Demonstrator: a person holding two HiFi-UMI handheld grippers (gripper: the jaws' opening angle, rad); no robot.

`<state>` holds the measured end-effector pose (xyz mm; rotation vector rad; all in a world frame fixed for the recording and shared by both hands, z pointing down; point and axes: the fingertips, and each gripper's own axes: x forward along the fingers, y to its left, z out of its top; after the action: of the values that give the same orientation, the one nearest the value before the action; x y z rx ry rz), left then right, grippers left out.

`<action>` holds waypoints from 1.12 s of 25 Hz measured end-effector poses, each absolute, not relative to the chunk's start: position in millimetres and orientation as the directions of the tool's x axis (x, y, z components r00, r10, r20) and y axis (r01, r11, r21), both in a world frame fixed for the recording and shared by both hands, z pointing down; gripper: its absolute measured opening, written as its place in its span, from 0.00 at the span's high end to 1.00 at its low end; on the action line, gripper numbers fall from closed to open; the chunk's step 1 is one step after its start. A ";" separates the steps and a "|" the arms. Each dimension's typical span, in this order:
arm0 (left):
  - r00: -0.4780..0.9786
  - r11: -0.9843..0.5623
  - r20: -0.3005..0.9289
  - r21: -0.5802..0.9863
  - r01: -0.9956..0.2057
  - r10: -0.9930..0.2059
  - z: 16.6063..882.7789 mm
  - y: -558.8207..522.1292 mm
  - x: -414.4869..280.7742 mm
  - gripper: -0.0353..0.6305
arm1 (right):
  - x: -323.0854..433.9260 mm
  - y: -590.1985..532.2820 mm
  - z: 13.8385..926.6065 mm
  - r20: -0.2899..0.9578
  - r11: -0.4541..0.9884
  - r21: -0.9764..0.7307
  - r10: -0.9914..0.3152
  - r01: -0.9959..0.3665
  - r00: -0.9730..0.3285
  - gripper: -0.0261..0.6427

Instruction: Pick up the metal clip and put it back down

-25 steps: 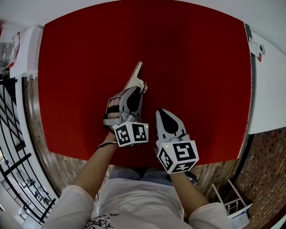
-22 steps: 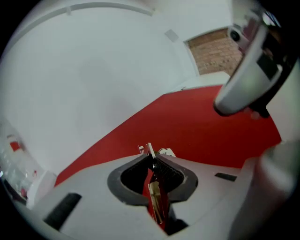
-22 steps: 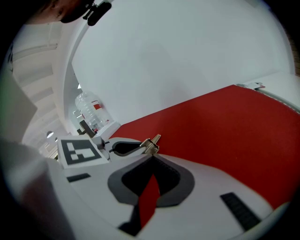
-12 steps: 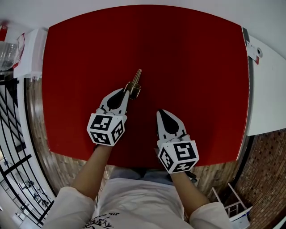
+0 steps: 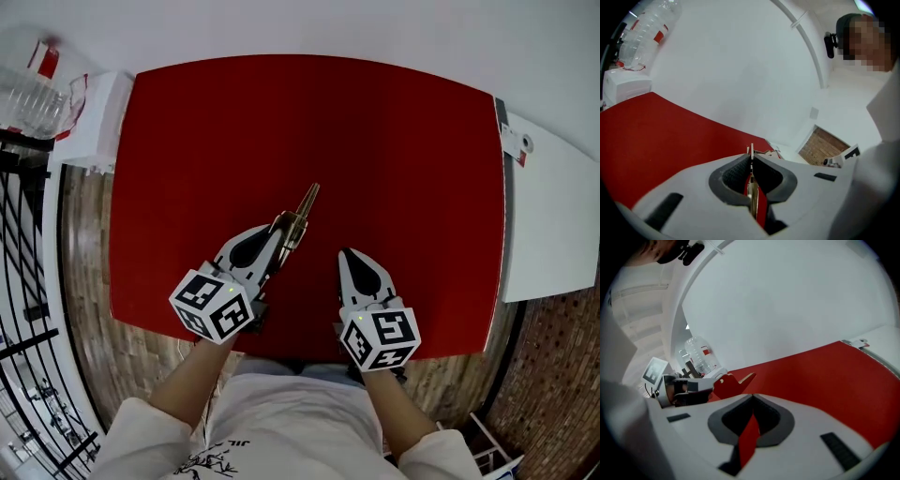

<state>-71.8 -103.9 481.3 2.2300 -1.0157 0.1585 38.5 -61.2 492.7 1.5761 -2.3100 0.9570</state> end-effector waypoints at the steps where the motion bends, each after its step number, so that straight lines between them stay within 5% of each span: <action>1: 0.696 -0.480 0.349 0.530 -0.699 -0.627 469.4 -99.8 -70.9 0.91 | 40.1 -59.4 485.1 0.481 0.233 -0.398 -0.771 -0.888 -0.418 0.95; 28: 0.600 -0.488 0.271 0.382 -0.785 -0.753 357.7 -31.9 -79.6 0.91 | 42.4 -30.6 350.5 0.377 0.318 -0.267 -0.834 -0.910 -0.402 0.95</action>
<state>-79.6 -31.9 357.7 2.3604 -1.2212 0.0921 42.4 -30.6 350.5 1.6107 -2.4071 0.6626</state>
